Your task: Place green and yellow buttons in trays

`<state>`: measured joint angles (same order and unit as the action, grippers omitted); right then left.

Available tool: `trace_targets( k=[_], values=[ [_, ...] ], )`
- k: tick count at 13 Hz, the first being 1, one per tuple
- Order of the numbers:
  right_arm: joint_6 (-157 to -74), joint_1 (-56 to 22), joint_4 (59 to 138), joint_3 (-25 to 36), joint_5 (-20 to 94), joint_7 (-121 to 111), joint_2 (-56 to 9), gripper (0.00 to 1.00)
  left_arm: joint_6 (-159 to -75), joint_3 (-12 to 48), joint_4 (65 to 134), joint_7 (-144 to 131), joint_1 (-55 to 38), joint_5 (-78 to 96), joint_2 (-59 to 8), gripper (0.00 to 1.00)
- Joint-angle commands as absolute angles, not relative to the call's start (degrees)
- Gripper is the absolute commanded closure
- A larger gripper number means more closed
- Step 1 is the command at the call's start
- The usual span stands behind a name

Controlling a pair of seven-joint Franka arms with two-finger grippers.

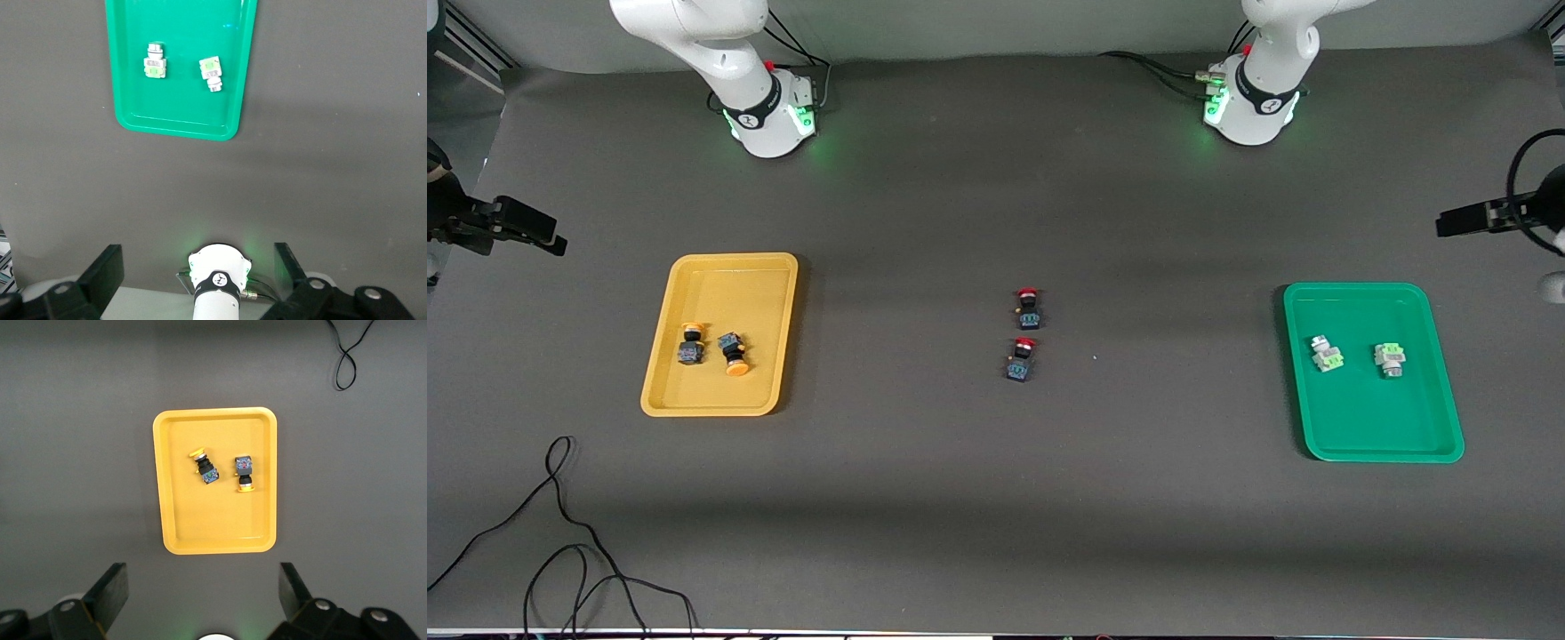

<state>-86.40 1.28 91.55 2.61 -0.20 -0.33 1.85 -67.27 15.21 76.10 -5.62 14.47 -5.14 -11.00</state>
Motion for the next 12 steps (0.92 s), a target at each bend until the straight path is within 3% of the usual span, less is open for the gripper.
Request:
trace_targets(
  k=[1, 6, 7, 9, 12],
  values=[
    [-84.9, 0.9, 91.6, 2.5, -1.1, 1.1, 2.7, 0.00, -65.9, 14.9, 74.5, -6.6, 13.9, -4.8, -11.6, 0.00],
    [-84.7, 0.9, 91.7, 2.4, -1.1, 1.1, 2.7, 0.00, -65.9, 14.3, 75.7, -6.2, 12.8, -5.0, -10.9, 0.00],
    [-84.7, 0.9, 91.7, 2.4, -1.1, 1.1, 2.7, 0.00, -66.1, 12.7, 75.8, -6.1, 11.7, -5.3, -10.5, 0.00],
    [-84.7, 0.9, 91.7, 2.5, -1.1, 1.1, 2.7, 0.00, -66.4, 1.6, 77.0, -6.0, 0.6, -4.9, -9.3, 0.00],
    [-84.7, 0.9, 91.7, 2.5, -1.1, 1.1, 2.7, 0.00, -70.4, -1.3, 83.2, -5.9, -2.9, -4.9, -5.3, 0.00]
  ],
)
